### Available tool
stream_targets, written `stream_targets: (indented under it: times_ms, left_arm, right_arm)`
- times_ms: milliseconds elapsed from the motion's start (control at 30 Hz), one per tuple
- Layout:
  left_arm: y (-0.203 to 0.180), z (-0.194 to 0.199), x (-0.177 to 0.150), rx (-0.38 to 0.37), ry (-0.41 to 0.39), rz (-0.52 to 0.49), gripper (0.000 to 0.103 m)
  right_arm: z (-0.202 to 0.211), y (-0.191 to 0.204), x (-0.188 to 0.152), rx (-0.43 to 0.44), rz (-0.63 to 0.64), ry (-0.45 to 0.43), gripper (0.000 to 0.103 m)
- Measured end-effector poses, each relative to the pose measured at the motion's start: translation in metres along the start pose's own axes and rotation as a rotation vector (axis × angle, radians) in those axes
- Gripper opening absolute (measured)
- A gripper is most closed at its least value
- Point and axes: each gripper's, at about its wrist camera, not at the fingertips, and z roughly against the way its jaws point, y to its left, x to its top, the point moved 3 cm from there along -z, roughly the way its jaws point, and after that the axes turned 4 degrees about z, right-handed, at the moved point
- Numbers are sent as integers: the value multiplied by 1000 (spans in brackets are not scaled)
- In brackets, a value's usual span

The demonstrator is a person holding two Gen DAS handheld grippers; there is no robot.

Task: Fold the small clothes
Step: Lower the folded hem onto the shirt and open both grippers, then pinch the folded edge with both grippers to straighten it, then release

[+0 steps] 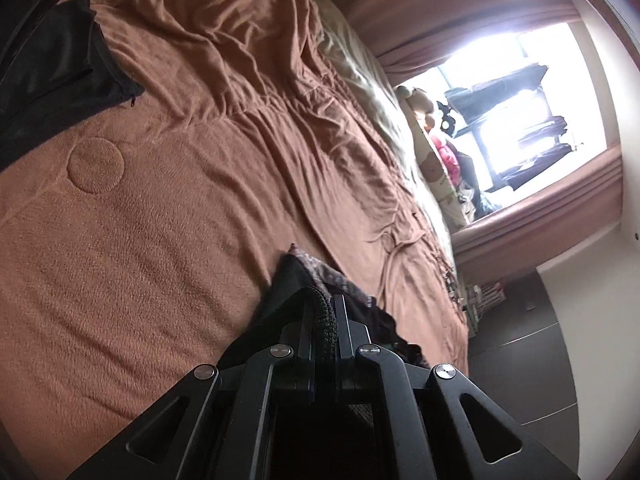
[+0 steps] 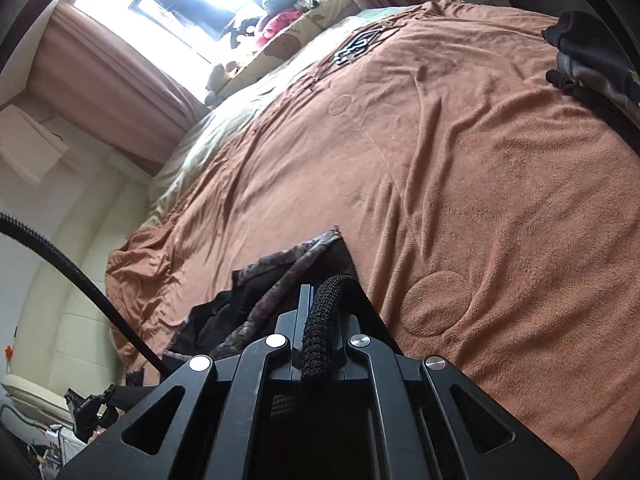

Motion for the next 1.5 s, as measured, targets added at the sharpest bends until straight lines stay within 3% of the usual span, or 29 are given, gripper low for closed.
stream_targets:
  times_ms: [167, 333, 400, 433, 500, 533, 567, 867, 1167, 1267, 1500]
  left_arm:
    - [21, -38, 8, 87, 28, 38, 6]
    - [21, -63, 11, 199, 103, -18, 8]
    - [14, -62, 11, 222, 112, -73, 22]
    - [10, -57, 12, 235, 107, -102, 30]
    - [3, -44, 16, 263, 77, -158, 65]
    - [1, -40, 16, 268, 68, -177, 68]
    - [-2, -35, 17, 278, 67, -206, 71]
    - [1, -33, -6, 383, 204, -470, 71]
    - [3, -65, -38, 501, 356, -696, 71]
    - [6, -79, -41, 554, 372, -736, 71]
    - [5, -101, -15, 557, 344, -705, 74]
  right_arm:
    - [-32, 5, 6, -52, 3, 31, 1]
    - [-50, 16, 12, -95, 26, 80, 2]
    - [-47, 27, 16, -89, 56, 84, 5]
    - [-43, 28, 17, -90, 71, 82, 14]
    - [-38, 34, 20, -96, 110, 73, 48]
    - [-34, 35, 20, -111, 127, 64, 72]
    - [-30, 32, 19, -129, 148, 49, 75]
    - [-22, 41, 2, -170, 351, 168, 75]
    - [-49, 48, -11, -315, 536, 334, 75]
    - [-66, 47, -12, -341, 550, 369, 75]
    - [-94, 45, 10, -368, 546, 349, 75]
